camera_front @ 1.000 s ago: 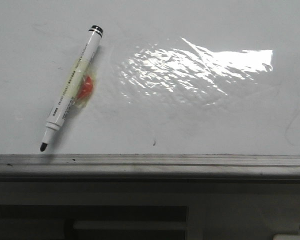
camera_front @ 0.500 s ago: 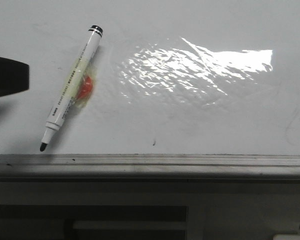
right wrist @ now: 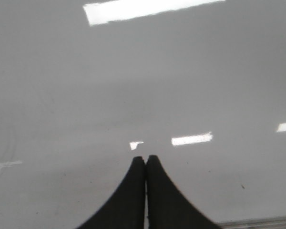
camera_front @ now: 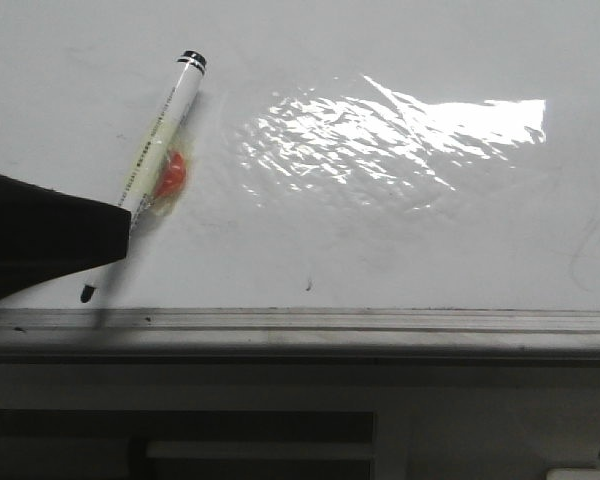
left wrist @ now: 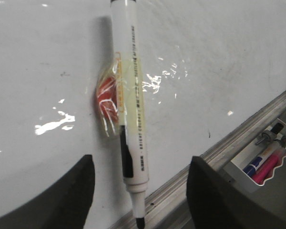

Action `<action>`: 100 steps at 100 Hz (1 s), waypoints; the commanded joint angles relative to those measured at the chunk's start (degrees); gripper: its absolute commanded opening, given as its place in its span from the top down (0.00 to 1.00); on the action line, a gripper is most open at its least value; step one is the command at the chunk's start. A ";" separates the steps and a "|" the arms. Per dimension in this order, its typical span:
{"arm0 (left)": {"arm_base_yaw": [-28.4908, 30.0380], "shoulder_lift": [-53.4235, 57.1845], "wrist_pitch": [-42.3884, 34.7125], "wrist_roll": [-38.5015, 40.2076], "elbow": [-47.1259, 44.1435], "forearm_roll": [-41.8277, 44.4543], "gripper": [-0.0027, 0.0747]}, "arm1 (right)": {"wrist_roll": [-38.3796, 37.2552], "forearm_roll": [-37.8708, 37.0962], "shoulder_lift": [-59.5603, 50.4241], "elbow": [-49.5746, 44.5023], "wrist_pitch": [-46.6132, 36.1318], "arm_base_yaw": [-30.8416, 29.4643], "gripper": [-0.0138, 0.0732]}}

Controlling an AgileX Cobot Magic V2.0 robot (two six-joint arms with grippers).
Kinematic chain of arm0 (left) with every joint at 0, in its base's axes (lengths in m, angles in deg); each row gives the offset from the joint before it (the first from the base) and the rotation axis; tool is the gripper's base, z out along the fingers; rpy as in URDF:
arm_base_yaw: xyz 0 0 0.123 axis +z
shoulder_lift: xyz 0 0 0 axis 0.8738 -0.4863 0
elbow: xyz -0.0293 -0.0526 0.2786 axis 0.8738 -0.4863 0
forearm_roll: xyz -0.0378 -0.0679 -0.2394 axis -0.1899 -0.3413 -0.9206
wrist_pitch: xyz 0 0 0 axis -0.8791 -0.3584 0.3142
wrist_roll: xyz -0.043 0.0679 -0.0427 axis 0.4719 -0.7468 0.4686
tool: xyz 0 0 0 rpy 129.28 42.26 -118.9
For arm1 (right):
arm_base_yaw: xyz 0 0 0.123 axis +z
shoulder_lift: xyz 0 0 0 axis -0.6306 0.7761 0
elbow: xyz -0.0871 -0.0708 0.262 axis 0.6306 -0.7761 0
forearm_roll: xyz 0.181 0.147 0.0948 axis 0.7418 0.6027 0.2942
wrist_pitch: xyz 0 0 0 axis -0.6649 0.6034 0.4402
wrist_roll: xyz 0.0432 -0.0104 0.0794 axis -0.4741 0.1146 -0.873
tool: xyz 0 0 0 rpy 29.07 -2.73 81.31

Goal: Write number 9 on whiteboard

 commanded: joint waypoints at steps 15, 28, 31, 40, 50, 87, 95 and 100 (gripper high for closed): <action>-0.13 -5.56 -9.46 0.61 1.90 -1.92 0.47 | 0.35 -0.05 1.04 2.02 -4.37 1.74 0.91; -0.13 -7.45 -10.03 0.61 1.90 -3.52 0.58 | 0.35 -0.05 1.16 2.02 -4.37 4.39 0.91; -0.13 -7.68 -10.03 0.61 1.90 -3.66 0.62 | 0.35 -0.05 1.32 2.02 -4.28 5.14 0.91; -0.13 -7.91 -10.03 0.61 1.90 -4.44 0.81 | 0.35 1.77 1.56 2.02 -3.11 7.96 0.91; -0.13 -7.91 -10.03 0.61 1.90 -4.44 0.99 | 0.35 2.41 1.56 2.02 -1.63 12.62 0.91; -0.13 -2.57 -9.43 0.66 1.90 6.76 0.99 | 2.66 2.41 12.92 7.92 3.31 29.21 0.91; -0.13 0.17 -7.26 0.55 2.01 9.85 0.99 | 6.06 2.41 17.87 10.59 3.04 33.29 0.91; -0.13 1.42 -3.26 0.55 2.66 12.37 0.99 | 8.29 2.41 20.78 12.51 2.54 36.66 0.91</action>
